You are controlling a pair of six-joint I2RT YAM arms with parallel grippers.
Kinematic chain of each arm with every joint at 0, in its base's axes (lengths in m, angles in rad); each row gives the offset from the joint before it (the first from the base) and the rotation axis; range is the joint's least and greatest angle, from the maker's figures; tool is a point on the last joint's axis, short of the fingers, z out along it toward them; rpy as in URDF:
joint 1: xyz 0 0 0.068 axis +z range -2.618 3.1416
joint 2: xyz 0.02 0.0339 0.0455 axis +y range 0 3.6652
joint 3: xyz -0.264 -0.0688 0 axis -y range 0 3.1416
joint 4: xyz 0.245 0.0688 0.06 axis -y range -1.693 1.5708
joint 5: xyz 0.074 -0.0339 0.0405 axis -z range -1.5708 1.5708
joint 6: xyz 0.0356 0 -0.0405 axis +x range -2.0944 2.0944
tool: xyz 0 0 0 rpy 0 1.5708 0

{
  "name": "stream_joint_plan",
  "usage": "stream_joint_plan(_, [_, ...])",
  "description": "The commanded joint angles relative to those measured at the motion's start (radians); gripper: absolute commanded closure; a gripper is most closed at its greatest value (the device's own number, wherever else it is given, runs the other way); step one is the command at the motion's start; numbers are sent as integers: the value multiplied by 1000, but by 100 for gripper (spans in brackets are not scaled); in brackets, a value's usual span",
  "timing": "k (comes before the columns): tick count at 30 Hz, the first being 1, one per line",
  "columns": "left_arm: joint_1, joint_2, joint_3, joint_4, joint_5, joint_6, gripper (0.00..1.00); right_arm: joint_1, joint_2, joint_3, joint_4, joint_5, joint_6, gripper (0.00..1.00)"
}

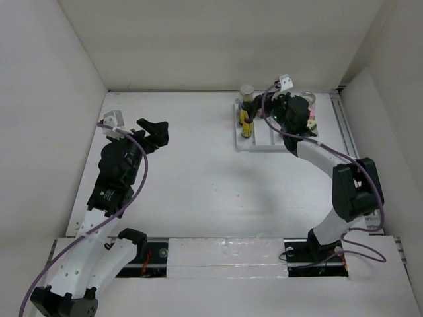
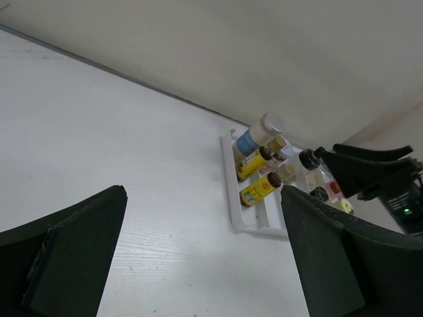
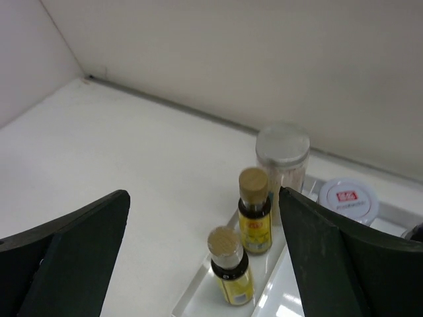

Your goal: Organize the condiment bottles

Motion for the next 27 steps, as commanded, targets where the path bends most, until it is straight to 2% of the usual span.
stream_joint_plan(1, [-3, 4, 23, 59, 68, 27, 1, 12, -134, 15, -5, -1, -13, 0])
stream_joint_plan(5, [-3, 14, 23, 72, 111, 27, 1, 22, -300, -27, -5, -35, -13, 0])
stream_joint_plan(8, [-3, -7, 23, 82, 134, 37, 1, 77, -445, -49, -63, -50, -44, 0])
stream_joint_plan(11, [-3, -16, 12, 95, 154, 37, 1, 176, -553, -81, -97, 20, -113, 0])
stream_joint_plan(13, [-3, -16, 12, 95, 188, 37, 1, 244, -585, -106, -106, 103, -122, 0])
stream_joint_plan(20, [-3, -27, 3, 130, 265, 28, 1, 356, -696, -204, -74, 209, -102, 0])
stream_joint_plan(27, [-3, -45, -6, 151, 318, 19, 1, 390, -841, -204, -187, 310, -132, 0])
